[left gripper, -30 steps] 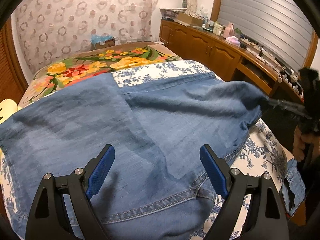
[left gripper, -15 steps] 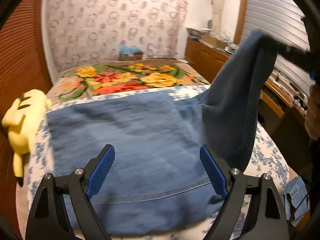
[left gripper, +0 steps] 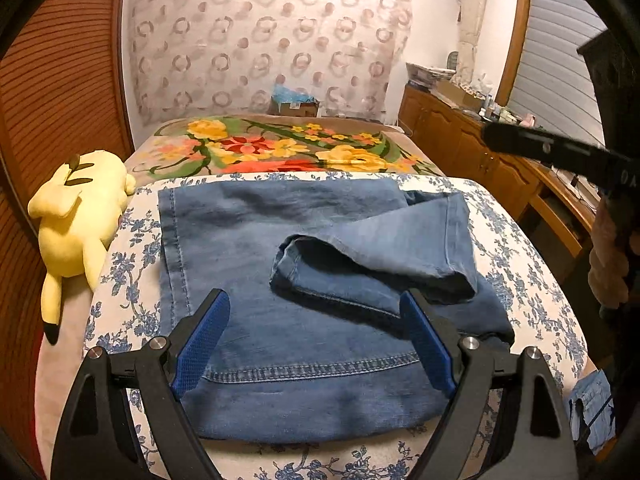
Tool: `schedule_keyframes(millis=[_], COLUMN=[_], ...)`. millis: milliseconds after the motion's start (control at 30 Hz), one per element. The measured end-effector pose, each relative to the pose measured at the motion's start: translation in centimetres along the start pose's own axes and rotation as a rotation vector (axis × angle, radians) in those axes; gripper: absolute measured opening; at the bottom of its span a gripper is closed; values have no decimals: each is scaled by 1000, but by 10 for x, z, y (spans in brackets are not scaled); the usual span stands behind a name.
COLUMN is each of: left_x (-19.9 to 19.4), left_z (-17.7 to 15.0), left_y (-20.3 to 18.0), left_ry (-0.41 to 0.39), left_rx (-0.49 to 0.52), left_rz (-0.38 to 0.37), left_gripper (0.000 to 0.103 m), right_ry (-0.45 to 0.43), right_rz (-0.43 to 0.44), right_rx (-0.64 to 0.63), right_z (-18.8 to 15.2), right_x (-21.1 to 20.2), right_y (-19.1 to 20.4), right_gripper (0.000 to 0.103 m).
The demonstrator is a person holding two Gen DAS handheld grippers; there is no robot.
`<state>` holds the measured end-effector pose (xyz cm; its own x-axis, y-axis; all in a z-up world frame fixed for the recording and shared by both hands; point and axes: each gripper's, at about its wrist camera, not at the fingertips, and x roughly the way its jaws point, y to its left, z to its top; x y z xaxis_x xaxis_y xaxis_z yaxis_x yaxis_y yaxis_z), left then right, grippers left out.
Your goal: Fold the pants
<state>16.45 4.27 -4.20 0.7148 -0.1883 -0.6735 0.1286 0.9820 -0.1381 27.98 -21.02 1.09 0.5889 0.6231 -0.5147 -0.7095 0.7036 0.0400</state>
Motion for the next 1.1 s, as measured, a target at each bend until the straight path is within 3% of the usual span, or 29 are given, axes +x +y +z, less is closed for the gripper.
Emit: schedule_keyframes(millis=[267, 400, 533, 767, 967, 1033, 1067, 1100], left_x=[13, 27, 42, 75, 86, 90, 89, 88], left_z=[3, 8, 14, 20, 22, 24, 24, 24], left_y=[8, 11, 15, 19, 19, 19, 19, 19], left_ry=[10, 30, 58, 129, 140, 148, 146, 142], left_rx=[0, 13, 22, 45, 61, 64, 63, 62], left_rz=[-18, -20, -26, -2, -6, 6, 4, -2], left_gripper=[87, 76, 61, 60, 49, 39, 34, 29], right_ry=[81, 126, 158, 189, 186, 168, 160, 150], right_rz=[-92, -115, -100, -70, -26, -11, -3, 4], right_rx=[67, 115, 185, 243, 264, 257, 253, 247], right_z=[-17, -28, -38, -40, -40, -42, -40, -38], right_x=[13, 23, 31, 47, 58, 60, 61, 61], right_y=[15, 18, 20, 27, 39, 37, 38, 37], right_gripper=[46, 47, 47, 51, 51, 51, 46, 28])
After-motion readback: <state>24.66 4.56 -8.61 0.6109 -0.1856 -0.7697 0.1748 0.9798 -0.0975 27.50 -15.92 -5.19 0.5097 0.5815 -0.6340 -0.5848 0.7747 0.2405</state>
